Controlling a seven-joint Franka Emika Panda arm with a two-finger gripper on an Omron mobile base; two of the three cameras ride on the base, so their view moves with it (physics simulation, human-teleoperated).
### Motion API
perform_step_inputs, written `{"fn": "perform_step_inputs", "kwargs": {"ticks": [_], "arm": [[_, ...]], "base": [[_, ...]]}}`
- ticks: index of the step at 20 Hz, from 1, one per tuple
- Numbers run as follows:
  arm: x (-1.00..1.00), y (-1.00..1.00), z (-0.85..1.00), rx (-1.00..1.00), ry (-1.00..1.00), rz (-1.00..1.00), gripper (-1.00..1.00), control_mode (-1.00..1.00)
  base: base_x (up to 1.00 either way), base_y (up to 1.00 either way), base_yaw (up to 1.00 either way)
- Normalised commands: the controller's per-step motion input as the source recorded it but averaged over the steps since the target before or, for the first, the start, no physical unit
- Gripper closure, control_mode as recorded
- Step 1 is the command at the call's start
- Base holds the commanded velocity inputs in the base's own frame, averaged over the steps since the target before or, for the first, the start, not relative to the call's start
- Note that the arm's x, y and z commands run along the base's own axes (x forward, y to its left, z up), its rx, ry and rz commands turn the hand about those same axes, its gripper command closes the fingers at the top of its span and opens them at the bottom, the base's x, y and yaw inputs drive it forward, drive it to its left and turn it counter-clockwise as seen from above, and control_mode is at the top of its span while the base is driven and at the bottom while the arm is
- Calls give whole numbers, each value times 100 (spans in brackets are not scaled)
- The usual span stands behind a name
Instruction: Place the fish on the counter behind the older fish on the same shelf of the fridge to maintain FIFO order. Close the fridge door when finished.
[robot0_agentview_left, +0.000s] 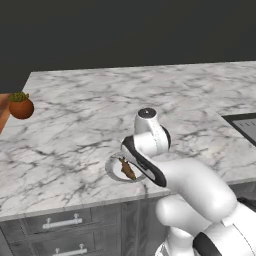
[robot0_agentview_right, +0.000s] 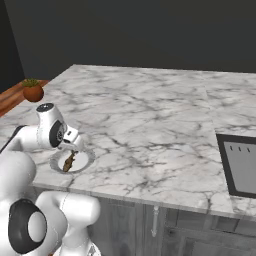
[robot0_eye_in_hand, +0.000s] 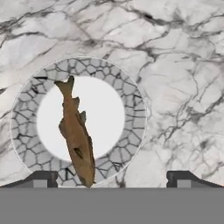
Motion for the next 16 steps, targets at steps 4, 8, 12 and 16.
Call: {"fn": "perform_step_inputs", "kwargs": {"ticks": [4,8,12,16], "arm": [[20,63,-63,-11,7,3,-100,-100],[27,29,-43,-6,9,8,-100,-100],[30,0,-22,0,10,6,-100,-100],[32,0,-25,0,10,7,-100,-100]], "base": [[0,0,0],[0,0,0],[0,0,0],[0,0,0]]}}
